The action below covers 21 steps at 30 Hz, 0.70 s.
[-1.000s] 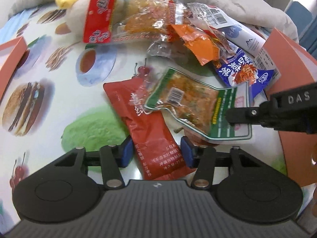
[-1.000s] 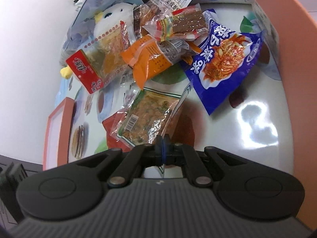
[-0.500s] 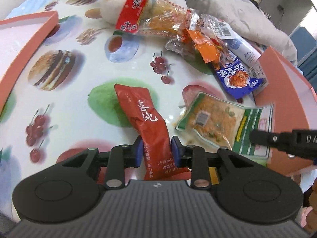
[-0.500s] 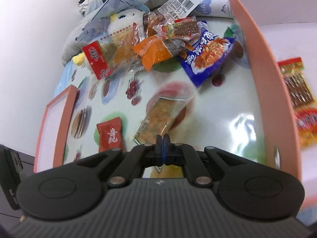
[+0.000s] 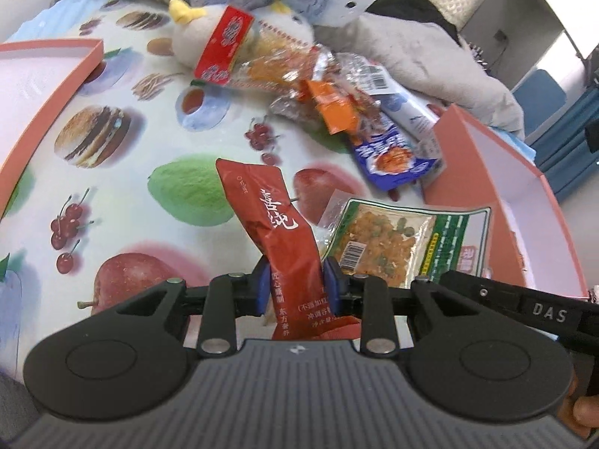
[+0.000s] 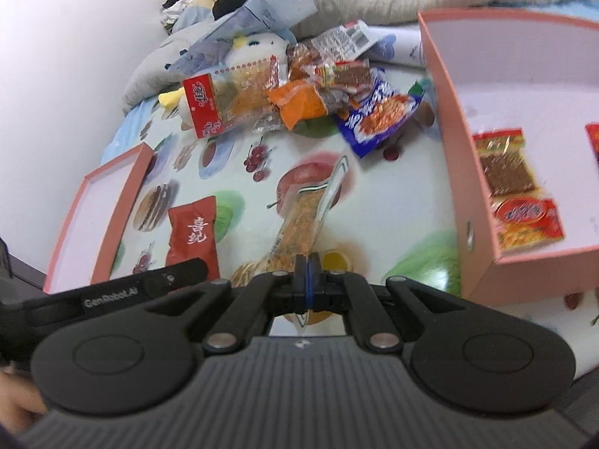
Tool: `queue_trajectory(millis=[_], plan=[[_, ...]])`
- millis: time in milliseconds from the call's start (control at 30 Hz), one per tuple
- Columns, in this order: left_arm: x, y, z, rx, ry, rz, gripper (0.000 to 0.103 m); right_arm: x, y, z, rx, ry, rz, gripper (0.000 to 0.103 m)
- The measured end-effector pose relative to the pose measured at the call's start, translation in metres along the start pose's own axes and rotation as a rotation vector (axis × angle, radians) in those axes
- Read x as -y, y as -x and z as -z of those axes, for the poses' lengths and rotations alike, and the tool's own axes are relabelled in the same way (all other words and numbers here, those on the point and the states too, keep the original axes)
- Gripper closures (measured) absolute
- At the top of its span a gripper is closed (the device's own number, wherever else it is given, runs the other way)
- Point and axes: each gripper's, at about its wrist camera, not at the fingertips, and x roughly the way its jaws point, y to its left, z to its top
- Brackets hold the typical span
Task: Organize snacks
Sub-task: 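Grasp the red spicy strip bag with the left tool and lift it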
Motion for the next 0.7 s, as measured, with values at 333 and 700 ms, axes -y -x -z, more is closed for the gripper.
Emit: queue_trajectory(millis=[333, 700], plan=[[0.039, 0.022, -0.021, 0.041, -0.087, 0.041, 0.069, -0.002, 0.035, -0.015, 0.08, 0.048, 0.035, 0.1], [0.073, 0.03, -0.04, 0.042, -0.133, 0.09, 0.069, 0.008, 0.054, -0.026, 0.11, 0.063, 0.044, 0.1]])
